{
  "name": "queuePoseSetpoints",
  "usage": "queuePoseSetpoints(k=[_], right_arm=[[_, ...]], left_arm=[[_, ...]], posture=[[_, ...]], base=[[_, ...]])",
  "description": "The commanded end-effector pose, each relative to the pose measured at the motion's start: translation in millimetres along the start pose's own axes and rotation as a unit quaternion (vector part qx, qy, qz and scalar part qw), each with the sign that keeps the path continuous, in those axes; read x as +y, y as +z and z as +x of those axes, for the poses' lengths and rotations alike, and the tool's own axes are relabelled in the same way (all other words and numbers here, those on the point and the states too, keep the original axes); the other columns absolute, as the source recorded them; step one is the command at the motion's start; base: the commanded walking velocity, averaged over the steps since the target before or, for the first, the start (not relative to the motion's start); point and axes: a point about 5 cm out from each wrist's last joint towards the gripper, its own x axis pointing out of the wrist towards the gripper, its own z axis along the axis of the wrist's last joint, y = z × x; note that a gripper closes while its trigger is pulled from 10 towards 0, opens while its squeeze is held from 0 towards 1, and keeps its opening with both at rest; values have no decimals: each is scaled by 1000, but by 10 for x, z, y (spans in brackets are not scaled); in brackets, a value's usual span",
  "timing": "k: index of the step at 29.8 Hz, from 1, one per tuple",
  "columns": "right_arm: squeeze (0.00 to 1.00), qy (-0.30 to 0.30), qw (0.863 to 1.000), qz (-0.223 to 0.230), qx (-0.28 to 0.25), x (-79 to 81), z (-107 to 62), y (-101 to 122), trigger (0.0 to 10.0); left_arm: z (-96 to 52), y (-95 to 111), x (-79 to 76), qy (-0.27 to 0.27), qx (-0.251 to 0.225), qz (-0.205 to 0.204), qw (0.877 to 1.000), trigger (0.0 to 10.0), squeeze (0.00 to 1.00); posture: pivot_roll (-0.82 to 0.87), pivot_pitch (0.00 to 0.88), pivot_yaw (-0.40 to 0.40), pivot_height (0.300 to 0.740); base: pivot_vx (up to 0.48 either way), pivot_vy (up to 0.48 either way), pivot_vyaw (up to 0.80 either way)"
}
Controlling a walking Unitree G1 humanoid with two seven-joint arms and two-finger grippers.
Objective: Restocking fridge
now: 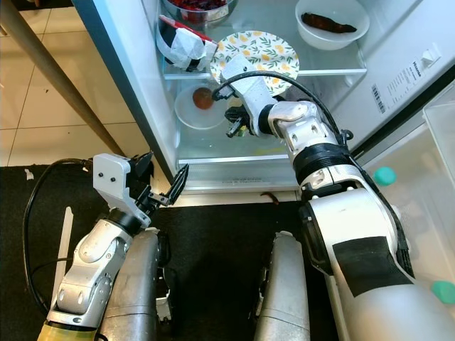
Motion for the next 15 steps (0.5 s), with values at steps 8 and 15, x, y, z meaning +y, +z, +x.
queuePoseSetpoints(k=[8, 15], right_arm=[[0, -62, 993, -92, 41, -68, 17, 89, 10000], [0, -109, 985, -127, 29, -66, 57, 214, 10000]], left_arm=[[-79, -42, -42, -3, 10, -9, 1000, 10000, 0], [-106, -31, -43, -2, 11, -8, 1000, 10000, 0]], posture=[[164, 463, 8, 565], [171, 473, 8, 565]], base=[[0, 0, 0], [0, 0, 0]])
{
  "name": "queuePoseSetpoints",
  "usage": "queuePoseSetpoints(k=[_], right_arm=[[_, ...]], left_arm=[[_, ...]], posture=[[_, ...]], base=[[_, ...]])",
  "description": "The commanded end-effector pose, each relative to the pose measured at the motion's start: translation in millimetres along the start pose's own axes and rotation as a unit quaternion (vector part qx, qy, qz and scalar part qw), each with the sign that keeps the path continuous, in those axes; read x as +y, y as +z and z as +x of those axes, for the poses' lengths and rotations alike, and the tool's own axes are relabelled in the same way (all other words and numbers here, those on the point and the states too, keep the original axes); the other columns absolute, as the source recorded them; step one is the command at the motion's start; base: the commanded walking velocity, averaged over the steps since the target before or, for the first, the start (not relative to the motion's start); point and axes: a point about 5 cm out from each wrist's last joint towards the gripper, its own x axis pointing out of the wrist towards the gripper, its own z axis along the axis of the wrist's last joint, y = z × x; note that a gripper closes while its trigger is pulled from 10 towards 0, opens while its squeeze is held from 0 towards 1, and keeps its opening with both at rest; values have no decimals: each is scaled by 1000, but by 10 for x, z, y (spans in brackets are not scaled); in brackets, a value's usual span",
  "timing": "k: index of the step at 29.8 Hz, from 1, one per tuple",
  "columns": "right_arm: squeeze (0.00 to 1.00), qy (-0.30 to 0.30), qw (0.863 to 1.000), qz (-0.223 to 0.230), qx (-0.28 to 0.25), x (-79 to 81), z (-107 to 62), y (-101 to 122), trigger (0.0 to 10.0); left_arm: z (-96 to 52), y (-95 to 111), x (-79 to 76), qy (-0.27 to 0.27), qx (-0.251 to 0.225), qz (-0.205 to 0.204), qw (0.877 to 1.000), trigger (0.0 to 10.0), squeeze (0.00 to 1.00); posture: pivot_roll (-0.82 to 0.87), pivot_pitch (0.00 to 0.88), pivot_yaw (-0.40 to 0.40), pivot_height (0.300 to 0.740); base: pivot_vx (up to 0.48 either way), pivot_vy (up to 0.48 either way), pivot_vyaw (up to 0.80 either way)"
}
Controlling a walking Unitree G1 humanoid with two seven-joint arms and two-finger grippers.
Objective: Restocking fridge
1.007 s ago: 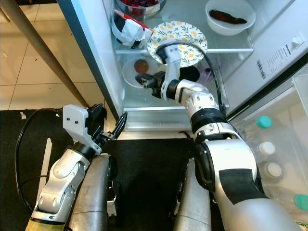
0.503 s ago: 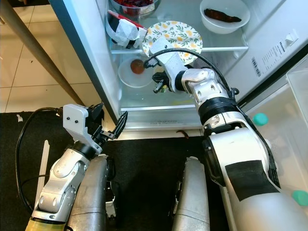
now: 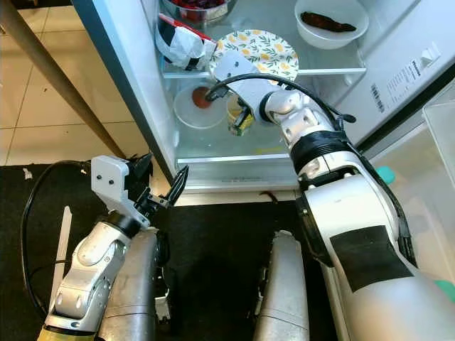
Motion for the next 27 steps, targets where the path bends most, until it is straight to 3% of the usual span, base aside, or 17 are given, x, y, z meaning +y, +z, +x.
queuePoseSetpoints(k=[1, 9, 12, 15, 18, 19, 21, 24, 27], right_arm=[[0, -11, 1000, -16, 3, -8, 8, 27, 10000], [0, -101, 994, -28, -22, -154, -14, 172, 10000], [0, -140, 989, -13, -46, -236, -43, 238, 10000], [0, -139, 989, 10, -57, -242, -47, 246, 10000], [0, -90, 992, 45, -70, -166, -26, 231, 10000], [0, 45, 992, 74, -93, 47, 4, 202, 10000], [0, 45, 992, 74, -93, 47, 4, 202, 10000], [0, 149, 984, 61, -81, 187, -16, 77, 10000], [0, 159, 986, 29, -46, 235, -13, -43, 10000]], left_arm=[[-62, -52, -11, 1, 14, -8, 1000, 10000, 0], [-86, -43, -13, 2, 17, -7, 1000, 10000, 0], [-93, -38, -17, 3, 18, -8, 1000, 10000, 0], [-94, -37, -18, 2, 18, -8, 1000, 10000, 0], [-91, -38, -19, 2, 18, -9, 1000, 10000, 0], [-82, -42, -20, 1, 18, -9, 1000, 10000, 0], [-82, -42, -20, 1, 18, -9, 1000, 10000, 0], [-86, -39, -27, 0, 18, -10, 1000, 10000, 0], [-90, -28, -35, -1, 17, -12, 1000, 10000, 0]], posture=[[173, 475, 9, 565], [186, 484, 10, 565], [186, 487, 11, 565], [186, 487, 11, 565], [185, 487, 11, 565], [181, 487, 11, 565], [181, 487, 11, 565], [173, 486, 10, 565], [172, 493, 11, 565]], base=[[0, 0, 0], [0, 0, 0], [0, 0, 0], [0, 0, 0], [0, 0, 0], [0, 0, 0], [0, 0, 0], [0, 0, 0], [0, 0, 0]])
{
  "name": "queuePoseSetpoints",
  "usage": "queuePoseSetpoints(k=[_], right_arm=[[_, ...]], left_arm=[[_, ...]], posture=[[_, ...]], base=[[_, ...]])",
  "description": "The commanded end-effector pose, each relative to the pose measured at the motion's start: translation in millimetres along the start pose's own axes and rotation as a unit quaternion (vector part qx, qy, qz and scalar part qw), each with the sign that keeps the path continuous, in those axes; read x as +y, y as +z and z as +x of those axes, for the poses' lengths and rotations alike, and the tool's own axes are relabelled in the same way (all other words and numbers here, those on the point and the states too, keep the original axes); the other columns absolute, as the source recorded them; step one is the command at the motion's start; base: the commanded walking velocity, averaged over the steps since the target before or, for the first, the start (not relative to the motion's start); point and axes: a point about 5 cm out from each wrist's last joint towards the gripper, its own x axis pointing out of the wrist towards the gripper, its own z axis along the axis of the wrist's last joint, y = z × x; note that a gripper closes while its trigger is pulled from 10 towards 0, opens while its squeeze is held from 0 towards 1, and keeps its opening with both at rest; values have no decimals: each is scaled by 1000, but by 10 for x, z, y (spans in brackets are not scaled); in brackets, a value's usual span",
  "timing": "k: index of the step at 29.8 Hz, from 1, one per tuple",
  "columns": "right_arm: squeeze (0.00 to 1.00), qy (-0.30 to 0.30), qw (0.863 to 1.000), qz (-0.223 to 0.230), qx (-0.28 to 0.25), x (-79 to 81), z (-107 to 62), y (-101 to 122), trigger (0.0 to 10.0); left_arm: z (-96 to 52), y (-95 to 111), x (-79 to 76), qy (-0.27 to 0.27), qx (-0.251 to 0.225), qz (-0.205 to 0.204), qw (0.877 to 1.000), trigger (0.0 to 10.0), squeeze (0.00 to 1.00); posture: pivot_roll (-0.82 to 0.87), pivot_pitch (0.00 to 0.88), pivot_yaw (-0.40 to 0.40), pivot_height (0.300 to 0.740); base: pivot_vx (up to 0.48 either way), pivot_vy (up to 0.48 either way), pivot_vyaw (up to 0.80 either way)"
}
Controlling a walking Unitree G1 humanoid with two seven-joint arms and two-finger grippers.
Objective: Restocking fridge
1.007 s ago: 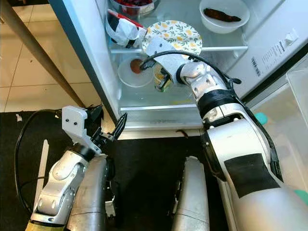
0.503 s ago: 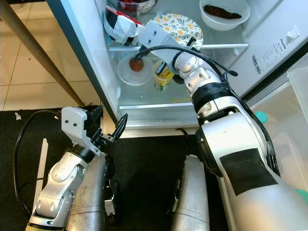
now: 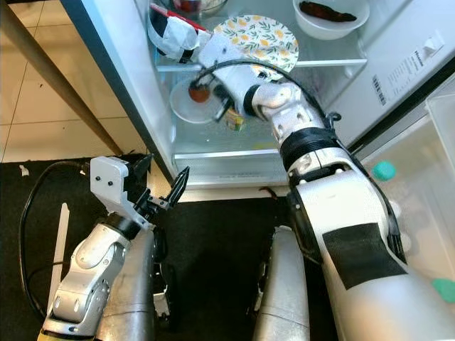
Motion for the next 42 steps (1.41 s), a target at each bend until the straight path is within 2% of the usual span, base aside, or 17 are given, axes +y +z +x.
queuePoseSetpoints(k=[1, 6, 10, 15, 18, 24, 28, 31, 39, 41, 42], right_arm=[[0, 4, 999, -15, 40, 70, 13, -177, 10000], [0, -49, 996, -25, 66, 16, 4, -225, 10000], [0, -115, 989, -39, 85, -128, -70, -232, 10000], [0, -154, 983, -49, 87, -234, -131, -201, 10000], [0, -190, 977, -57, 81, -327, -178, -137, 10000], [0, -222, 971, -69, 57, -411, -196, 37, 10000], [0, -249, 966, -71, 17, -476, -205, 261, 10000], [0, -260, 963, -65, 6, -496, -213, 314, 10000], [0, -284, 957, -60, 5, -505, -211, 324, 10000], [0, -282, 958, -43, 3, -485, -200, 275, 10000], [0, -262, 965, -11, 0, -426, -172, 170, 10000]], left_arm=[[-52, -22, -33, -3, 9, -7, 1000, 10000, 0], [-19, 85, -10, -6, -4, -2, 1000, 10000, 0], [41, 322, 59, -21, -31, 25, 999, 10000, 0], [68, 474, 88, -26, -49, 39, 998, 10000, 0], [103, 579, 49, -37, -60, 44, 997, 10000, 0], [117, 597, -68, -57, -60, 33, 996, 10000, 0], [98, 576, -157, -63, -53, 22, 996, 10000, 0], [86, 582, -180, -66, -52, 19, 996, 10000, 0], [85, 594, -177, -67, -50, 19, 996, 10000, 0], [105, 592, -162, -65, -50, 20, 996, 10000, 0], [119, 583, -154, -62, -50, 21, 997, 10000, 0]], posture=[[172, 501, 10, 565], [176, 523, 12, 565], [184, 560, 9, 565], [190, 571, 10, 565], [195, 578, 12, 565], [188, 575, 6, 565], [193, 582, 0, 565], [202, 585, 0, 565], [212, 578, -3, 565], [208, 570, -3, 565], [202, 557, -2, 565]], base=[[0, 0, 0], [0, 0, 0], [0, 0, 0], [0, 0, 0], [0, 0, 0], [0, 0, 0], [0, 0, 0], [0, 0, 0], [0, 0, 0], [0, 0, 0], [0, 0, 0]])
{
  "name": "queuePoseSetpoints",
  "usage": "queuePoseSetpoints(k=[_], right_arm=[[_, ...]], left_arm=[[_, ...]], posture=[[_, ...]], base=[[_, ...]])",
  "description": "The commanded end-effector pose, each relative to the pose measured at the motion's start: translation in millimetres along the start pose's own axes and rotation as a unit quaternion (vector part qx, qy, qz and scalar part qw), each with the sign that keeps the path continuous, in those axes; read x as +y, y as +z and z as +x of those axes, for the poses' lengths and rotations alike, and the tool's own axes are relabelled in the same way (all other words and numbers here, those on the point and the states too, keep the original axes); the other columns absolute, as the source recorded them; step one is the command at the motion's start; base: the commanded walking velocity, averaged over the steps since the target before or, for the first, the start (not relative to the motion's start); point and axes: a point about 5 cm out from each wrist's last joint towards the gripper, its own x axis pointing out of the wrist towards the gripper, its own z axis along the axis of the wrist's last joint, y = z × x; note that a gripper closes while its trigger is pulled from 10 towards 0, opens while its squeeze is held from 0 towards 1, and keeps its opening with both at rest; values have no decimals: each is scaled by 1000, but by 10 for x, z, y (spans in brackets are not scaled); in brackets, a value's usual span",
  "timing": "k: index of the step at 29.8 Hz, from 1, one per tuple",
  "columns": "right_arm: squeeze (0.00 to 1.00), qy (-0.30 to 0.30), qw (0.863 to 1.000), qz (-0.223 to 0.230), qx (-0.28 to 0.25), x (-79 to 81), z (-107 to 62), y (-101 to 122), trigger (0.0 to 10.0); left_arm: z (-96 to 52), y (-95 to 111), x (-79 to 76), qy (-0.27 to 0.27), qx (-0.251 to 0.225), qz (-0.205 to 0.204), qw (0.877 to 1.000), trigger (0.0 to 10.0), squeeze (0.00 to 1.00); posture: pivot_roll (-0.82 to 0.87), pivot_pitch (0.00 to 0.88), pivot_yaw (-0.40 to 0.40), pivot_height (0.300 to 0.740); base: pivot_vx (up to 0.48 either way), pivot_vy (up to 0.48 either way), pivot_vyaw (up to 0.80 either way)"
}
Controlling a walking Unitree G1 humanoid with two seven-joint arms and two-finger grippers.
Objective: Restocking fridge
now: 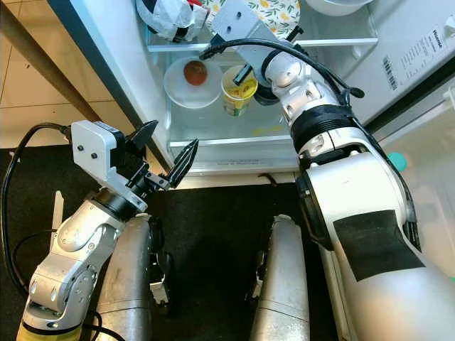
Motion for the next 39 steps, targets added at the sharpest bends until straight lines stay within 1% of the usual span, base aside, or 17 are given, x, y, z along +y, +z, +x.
queuePoseSetpoints(k=[1, 5, 9, 11, 12, 14, 17, 19, 20, 21, 23, 25, 26, 27, 30, 35, 39], right_arm=[[0, 25, 999, 29, 13, 129, -6, -130, 10000], [0, 49, 997, 56, 18, 200, -24, -232, 10000], [0, 76, 989, 121, 21, 256, -88, -445, 10000], [0, 76, 976, 204, 14, 249, -145, -594, 10000], [0, 76, 976, 204, 14, 249, -145, -594, 10000], [0, 72, 958, 277, 6, 280, -204, -744, 10000], [0, 71, 952, 299, 4, 302, -223, -793, 10000], [0, 56, 918, 393, 12, 437, -301, -1005, 10000], [0, 56, 918, 393, 12, 437, -301, -1005, 10000], [0, 50, 896, 441, 20, 563, -364, -1148, 10000], [0, 50, 896, 441, 20, 563, -364, -1148, 10000], [0, 33, 847, 530, 36, 874, -519, -1421, 10000], [0, 33, 847, 530, 36, 874, -519, -1421, 10000], [0, 28, 804, 592, 40, 1162, -632, -1543, 10000], [0, 44, 767, 639, 37, 1489, -727, -1560, 10000], [0, 63, 767, 636, 60, 1759, -876, -1654, 10000], [0, 62, 760, 642, 78, 1854, -1004, -1771, 10000]], left_arm=[[-24, -54, -8, 1, 12, -4, 1000, 10000, 0], [-19, -73, -3, 2, 13, -5, 1000, 10000, 0], [-8, -145, 15, 4, 15, -8, 1000, 10000, 0], [-6, -230, 31, 8, 21, -13, 1000, 10000, 0], [-6, -230, 31, 8, 21, -13, 1000, 10000, 0], [-15, -326, 57, 19, 30, -23, 999, 10000, 0], [-18, -361, 69, 23, 33, -27, 999, 10000, 0], [-62, -527, 98, 31, 52, -33, 998, 10000, 0], [-62, -527, 98, 31, 52, -33, 998, 10000, 0], [-99, -625, 107, 34, 66, -31, 997, 10000, 0], [-99, -625, 107, 34, 66, -31, 997, 10000, 0], [-177, -815, 138, 36, 96, -22, 994, 10000, 0], [-177, -815, 138, 36, 96, -22, 994, 10000, 0], [-259, -949, 205, 43, 118, -28, 992, 10000, 0], [-343, -1057, 292, 53, 135, -26, 989, 10000, 0], [-371, -1142, 404, 60, 146, -10, 987, 10000, 0], [-420, -1243, 515, 64, 162, 12, 985, 10000, 0]], posture=[[202, 557, -2, 565], [192, 540, -4, 565], [171, 501, -8, 565], [152, 451, -16, 565], [152, 451, -16, 565], [135, 417, -20, 565], [135, 417, -20, 565], [101, 357, -27, 565], [101, 357, -27, 565], [101, 347, -26, 565], [101, 347, -26, 565], [98, 302, -11, 565], [98, 302, -11, 565], [76, 266, -7, 565], [70, 255, -5, 565], [67, 220, -15, 570], [65, 197, -21, 588]], base=[[0, 0, 0], [0, 0, 0], [0, 0, 0], [0, 0, 0], [0, 0, 0], [0, 0, 0], [0, 0, 0], [0, 0, 0], [0, 0, 0], [0, 0, 0], [0, 0, 0], [0, 0, 0], [0, 0, 0], [0, 0, 0], [0, 0, 0], [0, 0, 0], [0, 0, 0]])
